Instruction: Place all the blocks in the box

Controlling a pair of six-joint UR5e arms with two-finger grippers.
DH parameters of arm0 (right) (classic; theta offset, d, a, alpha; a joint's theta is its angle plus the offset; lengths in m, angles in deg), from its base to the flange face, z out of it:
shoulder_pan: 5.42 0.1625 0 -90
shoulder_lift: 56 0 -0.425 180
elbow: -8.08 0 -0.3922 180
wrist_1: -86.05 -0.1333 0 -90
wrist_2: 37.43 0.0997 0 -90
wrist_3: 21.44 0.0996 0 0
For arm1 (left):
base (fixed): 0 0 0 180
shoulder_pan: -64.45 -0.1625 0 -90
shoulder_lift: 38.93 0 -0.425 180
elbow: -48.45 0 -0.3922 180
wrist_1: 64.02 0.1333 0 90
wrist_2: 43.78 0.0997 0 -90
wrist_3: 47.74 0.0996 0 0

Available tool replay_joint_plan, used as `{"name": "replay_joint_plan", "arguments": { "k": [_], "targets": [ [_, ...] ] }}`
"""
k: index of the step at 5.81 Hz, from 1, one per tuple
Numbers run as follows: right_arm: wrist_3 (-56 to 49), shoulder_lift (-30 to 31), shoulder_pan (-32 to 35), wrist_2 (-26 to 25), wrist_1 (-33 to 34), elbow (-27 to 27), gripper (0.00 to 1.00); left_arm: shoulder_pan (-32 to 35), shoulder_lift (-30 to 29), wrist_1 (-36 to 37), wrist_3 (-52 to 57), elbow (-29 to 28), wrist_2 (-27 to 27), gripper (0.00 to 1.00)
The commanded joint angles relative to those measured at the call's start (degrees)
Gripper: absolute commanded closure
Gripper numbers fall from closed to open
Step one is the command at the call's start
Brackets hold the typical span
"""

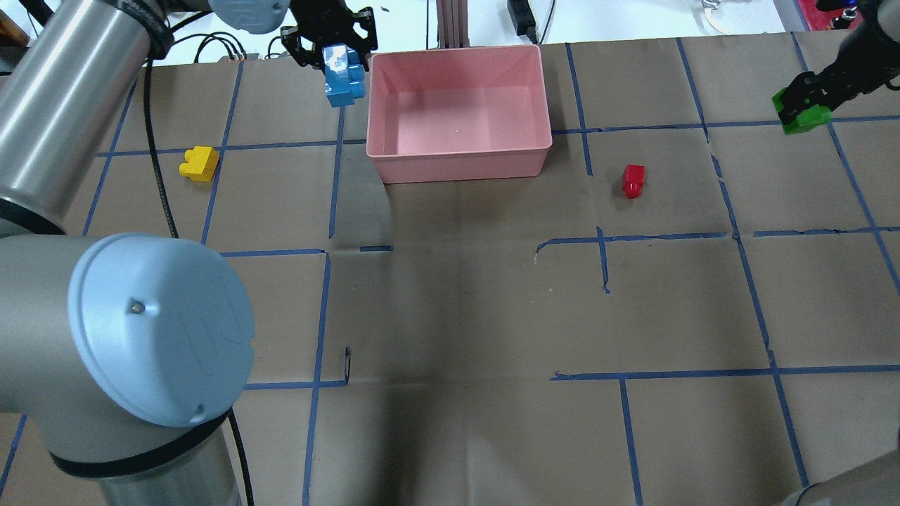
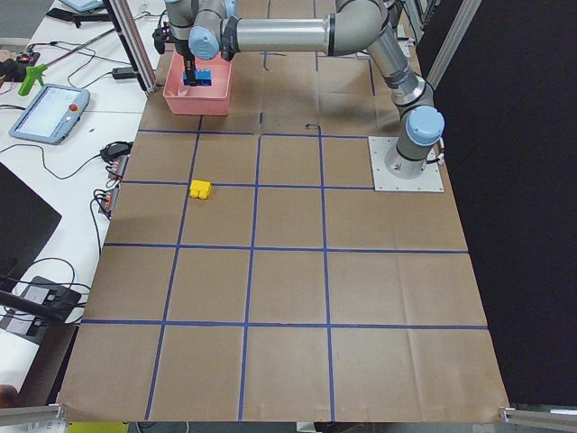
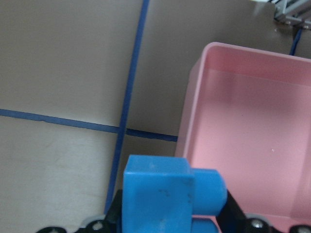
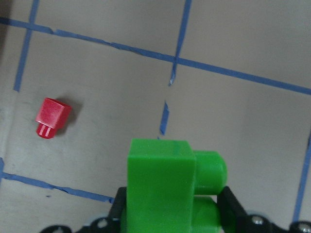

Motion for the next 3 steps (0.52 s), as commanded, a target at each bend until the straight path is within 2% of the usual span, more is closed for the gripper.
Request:
{"name": "replay_joint_plan", "arguments": {
  "k": [1, 2, 3],
  "targets": [
    [0.02, -1.89, 3.20, 2.07, 2.26, -0.16, 0.95, 1.84, -5.03, 1.57, -0.39, -2.05, -4.17, 0.95],
    [0.02, -2.34, 3.29, 2.25, 2.45, -0.16, 0.95, 3.15, -6.26, 4.20, -0.57, -2.05, -4.12, 0.95],
    [0.89, -2.34, 4.07, 3.64, 2.63, -0.59, 0.95, 3.94, -6.54, 8.31, -3.09, -1.97, -4.03, 0.38]
  ]
}}
